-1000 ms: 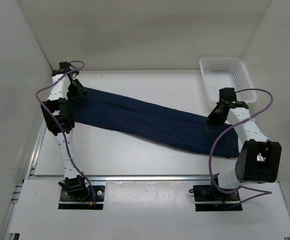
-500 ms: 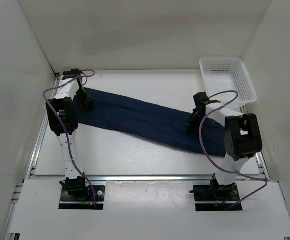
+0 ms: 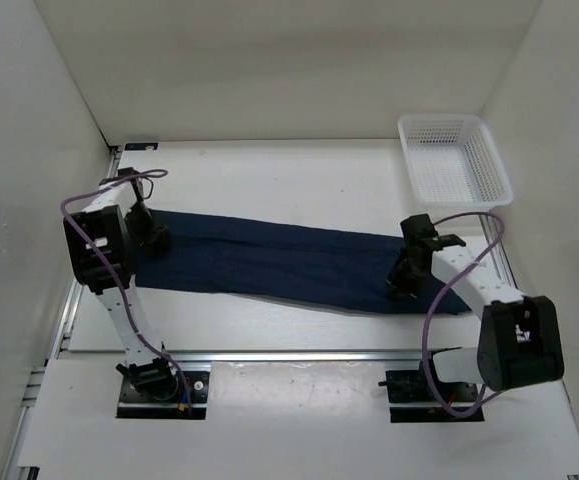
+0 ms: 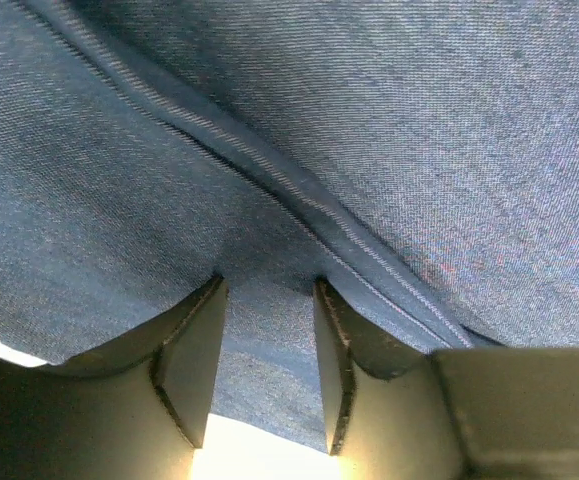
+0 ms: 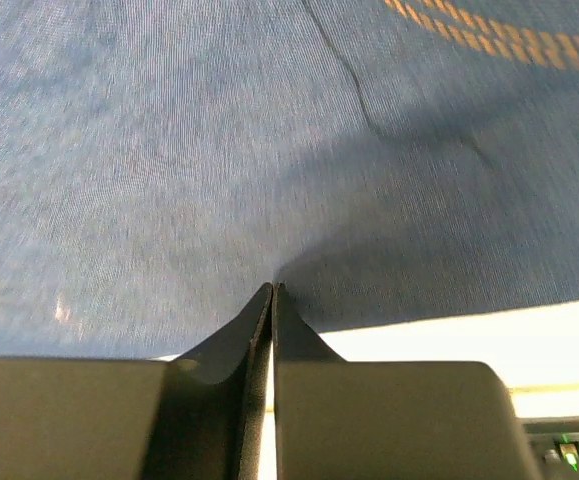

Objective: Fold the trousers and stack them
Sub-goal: Fold the trousers

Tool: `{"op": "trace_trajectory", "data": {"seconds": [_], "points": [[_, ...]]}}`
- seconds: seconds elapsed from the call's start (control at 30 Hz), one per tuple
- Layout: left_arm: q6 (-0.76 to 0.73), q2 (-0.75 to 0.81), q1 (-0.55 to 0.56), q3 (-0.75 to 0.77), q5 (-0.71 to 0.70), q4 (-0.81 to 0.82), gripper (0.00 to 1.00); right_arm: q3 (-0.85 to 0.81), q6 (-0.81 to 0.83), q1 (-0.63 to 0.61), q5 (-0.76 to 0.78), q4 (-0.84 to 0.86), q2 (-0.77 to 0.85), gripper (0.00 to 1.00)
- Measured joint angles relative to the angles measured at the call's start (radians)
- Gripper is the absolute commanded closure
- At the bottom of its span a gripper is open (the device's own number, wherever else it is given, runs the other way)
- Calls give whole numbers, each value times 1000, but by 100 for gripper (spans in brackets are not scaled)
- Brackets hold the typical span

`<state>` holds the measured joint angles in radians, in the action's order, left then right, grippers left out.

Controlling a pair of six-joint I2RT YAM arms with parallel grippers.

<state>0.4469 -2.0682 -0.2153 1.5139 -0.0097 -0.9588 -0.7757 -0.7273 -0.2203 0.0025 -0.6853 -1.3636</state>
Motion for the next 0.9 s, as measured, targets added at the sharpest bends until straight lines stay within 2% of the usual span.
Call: {"op": "trace_trajectory", "data": {"seconds": [0.07, 0.13, 0.23, 0.33, 0.4, 0.43, 0.57, 0.73, 0.9], "points": [[-3, 21, -3, -20, -16, -21, 41, 6, -3, -5, 3, -32, 62, 93], [-6, 34, -4, -2, -31, -43, 32, 5, -3, -8, 9, -58, 117, 91], [-6, 35, -4, 104, -47, -77, 31, -38, 0, -11, 42, -118, 148, 89], [-5, 29, -2, 247, -60, -99, 4, -132, 11, -11, 84, -151, 146, 86], [4, 19, 0, 322, -62, -103, 4, -190, 22, -11, 109, -152, 145, 86], [14, 14, 2, 340, -62, -104, 8, -212, 26, -11, 120, -151, 144, 86], [123, 4, 5, 300, -72, -114, 18, -236, 32, -11, 138, -153, 124, 86], [332, 5, 14, 182, -93, -132, 16, -224, 33, -11, 134, -153, 98, 86], [468, -26, 28, 255, -141, -174, 18, -215, 38, -11, 134, -151, 101, 86]]}}
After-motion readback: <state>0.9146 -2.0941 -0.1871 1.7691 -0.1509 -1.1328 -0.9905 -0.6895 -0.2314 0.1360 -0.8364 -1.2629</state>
